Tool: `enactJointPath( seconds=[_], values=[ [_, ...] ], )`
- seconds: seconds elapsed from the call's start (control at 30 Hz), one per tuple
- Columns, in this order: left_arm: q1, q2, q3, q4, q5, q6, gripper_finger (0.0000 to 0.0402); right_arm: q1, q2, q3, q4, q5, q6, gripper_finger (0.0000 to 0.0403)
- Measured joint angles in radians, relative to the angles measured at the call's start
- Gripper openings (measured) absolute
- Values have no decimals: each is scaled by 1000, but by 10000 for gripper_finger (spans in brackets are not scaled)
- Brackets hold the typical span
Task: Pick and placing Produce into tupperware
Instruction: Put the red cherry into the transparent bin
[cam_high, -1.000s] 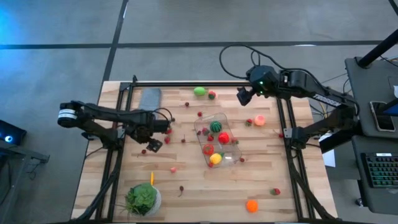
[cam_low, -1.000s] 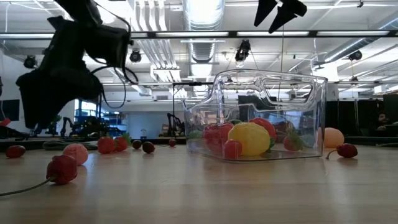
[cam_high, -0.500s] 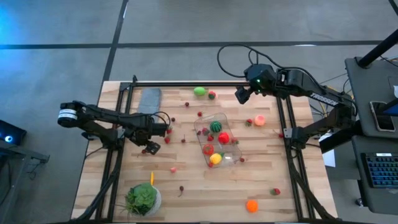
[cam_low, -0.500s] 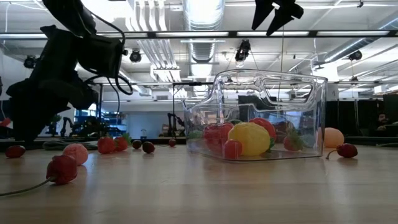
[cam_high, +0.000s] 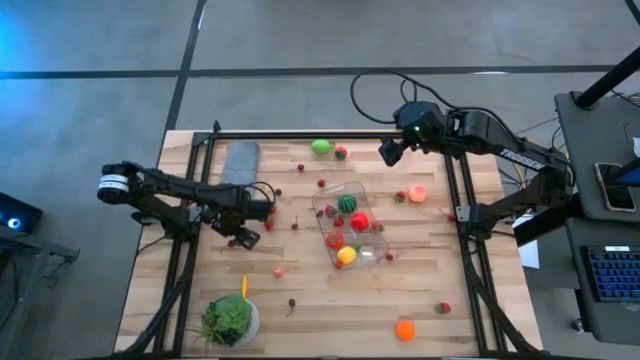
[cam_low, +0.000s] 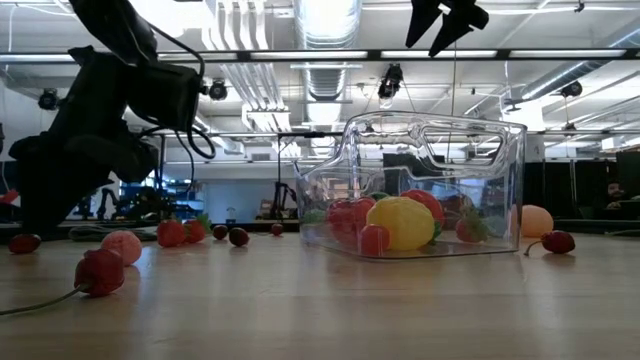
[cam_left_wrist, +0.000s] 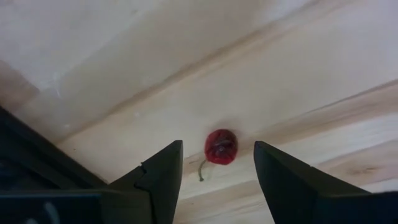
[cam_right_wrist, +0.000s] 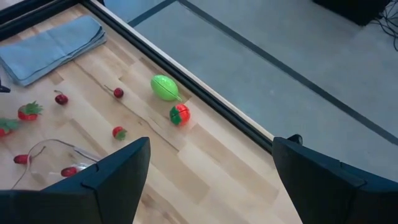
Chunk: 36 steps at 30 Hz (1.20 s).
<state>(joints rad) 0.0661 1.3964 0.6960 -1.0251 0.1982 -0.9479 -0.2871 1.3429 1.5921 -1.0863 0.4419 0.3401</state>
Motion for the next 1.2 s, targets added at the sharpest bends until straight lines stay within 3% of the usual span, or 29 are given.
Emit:
enactJointPath(
  seconds=[0.37,0.6,0.9,1.2],
  values=[
    [-78,0,-1,7,7,-18,182,0,0,0,0,0,7,329],
    [-101,0,-39,106,8,-48,182,0,0,0,0,0,7,329],
    [-106,0,-50,99,10,-67,180,0,-1,0,1,0,7,329],
    [-106,0,-50,101,10,-67,107,0,-1,0,2,0,7,329]
  ],
)
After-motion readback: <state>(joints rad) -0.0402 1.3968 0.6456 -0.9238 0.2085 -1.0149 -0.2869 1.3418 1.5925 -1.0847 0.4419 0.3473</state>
